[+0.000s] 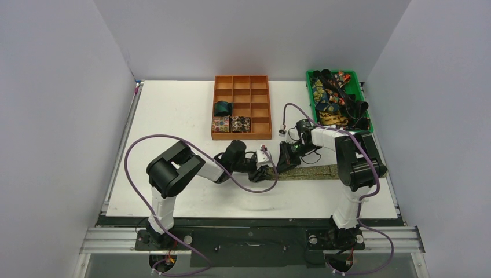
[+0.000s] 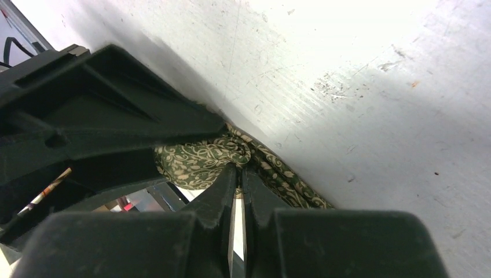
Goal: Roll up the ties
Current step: Roll the tie at the center of the board.
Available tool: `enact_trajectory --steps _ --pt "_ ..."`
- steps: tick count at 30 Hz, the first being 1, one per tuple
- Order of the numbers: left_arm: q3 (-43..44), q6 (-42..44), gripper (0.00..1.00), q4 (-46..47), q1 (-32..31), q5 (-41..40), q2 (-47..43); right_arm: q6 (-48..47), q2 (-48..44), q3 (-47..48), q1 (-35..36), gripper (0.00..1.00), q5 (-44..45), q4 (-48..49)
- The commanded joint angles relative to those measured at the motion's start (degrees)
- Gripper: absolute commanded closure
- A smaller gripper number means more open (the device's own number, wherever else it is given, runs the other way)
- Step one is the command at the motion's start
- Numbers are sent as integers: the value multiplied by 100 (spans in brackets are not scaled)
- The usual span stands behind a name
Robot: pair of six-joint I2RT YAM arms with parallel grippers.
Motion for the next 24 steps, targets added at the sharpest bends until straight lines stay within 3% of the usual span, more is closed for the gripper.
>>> enact_trajectory --steps 1,3,9,17,24 --pt "-218 -22 47 -430 63 -86 -61 -214 -6 -6 16 100 484 83" --pt "-405 -226 32 57 149 94 -235 -352 99 -5 40 100 763 -58" --pt "-542 -438 27 504 216 461 -453 -477 242 24 142 100 1252 -177" --pt "-232 -1514 36 1839 60 476 364 -586 331 20 184 100 1633 -217" --pt "-283 -2192 53 3233 -69 294 1057 -597 326 12 189 100 1710 -149"
